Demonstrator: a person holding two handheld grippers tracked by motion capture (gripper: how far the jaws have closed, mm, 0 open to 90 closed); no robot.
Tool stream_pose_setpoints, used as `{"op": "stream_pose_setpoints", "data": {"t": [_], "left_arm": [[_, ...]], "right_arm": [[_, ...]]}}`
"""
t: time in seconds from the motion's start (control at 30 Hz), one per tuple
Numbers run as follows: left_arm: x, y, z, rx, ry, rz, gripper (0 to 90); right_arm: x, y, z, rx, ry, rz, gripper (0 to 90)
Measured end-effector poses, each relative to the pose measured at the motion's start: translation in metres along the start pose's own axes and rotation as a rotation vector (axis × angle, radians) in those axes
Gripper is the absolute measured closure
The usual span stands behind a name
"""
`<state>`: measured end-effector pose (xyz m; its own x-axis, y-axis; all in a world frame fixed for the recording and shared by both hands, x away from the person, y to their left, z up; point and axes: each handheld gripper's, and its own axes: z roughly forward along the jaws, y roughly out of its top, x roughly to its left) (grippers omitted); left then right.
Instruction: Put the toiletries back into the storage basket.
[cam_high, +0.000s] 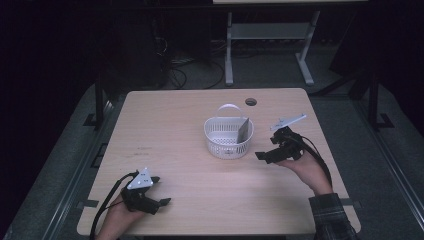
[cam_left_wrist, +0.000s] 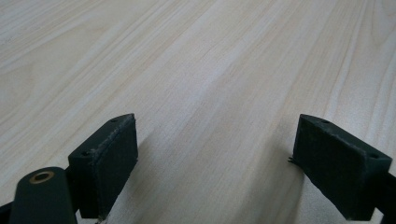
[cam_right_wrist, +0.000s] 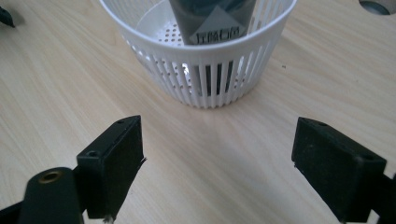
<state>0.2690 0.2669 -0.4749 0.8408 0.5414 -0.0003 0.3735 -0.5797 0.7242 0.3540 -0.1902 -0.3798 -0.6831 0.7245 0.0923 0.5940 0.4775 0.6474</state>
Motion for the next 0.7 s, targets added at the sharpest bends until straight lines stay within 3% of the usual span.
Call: {"op": "stream_pose_setpoints", "data": {"t": [0.4, 0.7], "left_arm": [[0.000, 0.000, 0.000, -0.001, 0.000, -0.001, 12.9], [0.000, 0.000, 0.000, -0.004, 0.000, -0.003, 12.9]], "right_arm": [[0.002, -0.048, -0.008, -0.034, -0.024, 0.041, 16.0], [0.006, -0.084, -0.008, -0.014, -0.016, 0.087, 16.0]]}}
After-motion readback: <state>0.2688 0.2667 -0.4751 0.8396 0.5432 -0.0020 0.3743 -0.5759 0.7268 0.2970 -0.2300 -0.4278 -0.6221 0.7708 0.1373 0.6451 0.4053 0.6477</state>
